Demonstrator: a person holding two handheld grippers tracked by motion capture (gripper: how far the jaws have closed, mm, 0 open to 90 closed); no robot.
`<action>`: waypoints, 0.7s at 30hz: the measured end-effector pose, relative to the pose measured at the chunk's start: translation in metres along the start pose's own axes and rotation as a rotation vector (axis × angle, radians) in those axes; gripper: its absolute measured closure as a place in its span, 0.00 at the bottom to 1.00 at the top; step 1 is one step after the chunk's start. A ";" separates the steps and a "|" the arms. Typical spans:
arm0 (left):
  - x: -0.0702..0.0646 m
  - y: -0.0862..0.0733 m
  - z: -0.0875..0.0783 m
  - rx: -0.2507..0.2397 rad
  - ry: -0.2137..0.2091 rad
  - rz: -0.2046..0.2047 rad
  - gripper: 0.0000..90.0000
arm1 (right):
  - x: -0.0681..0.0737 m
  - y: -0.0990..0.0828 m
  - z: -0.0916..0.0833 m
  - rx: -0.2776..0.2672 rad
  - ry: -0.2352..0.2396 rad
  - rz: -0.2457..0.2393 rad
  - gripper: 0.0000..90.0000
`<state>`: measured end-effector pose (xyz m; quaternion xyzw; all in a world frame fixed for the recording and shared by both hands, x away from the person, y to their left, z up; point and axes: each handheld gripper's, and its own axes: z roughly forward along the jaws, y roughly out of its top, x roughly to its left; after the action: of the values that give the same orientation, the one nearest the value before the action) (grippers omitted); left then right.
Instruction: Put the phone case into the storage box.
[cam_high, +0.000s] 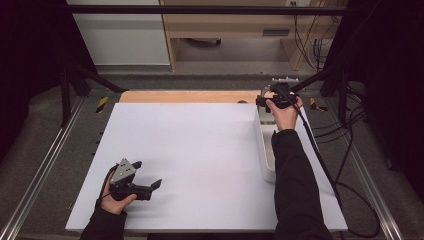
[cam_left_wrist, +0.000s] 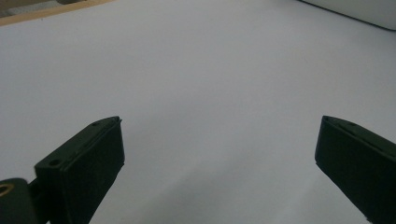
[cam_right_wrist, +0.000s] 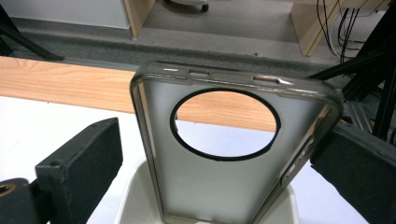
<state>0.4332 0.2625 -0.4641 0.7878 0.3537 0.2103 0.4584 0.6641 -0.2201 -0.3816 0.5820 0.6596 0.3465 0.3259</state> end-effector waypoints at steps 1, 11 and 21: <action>0.000 0.000 0.000 0.000 0.000 0.000 0.01 | -0.001 0.000 -0.001 -0.004 -0.002 0.001 0.03; 0.000 0.000 0.000 0.000 0.000 0.001 0.01 | -0.005 0.005 -0.011 -0.051 0.003 -0.011 0.02; -0.001 0.000 0.000 -0.002 0.000 0.001 0.01 | -0.003 0.010 -0.031 -0.116 0.059 -0.024 0.02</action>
<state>0.4326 0.2623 -0.4636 0.7875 0.3531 0.2109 0.4590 0.6439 -0.2244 -0.3559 0.5437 0.6545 0.3975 0.3435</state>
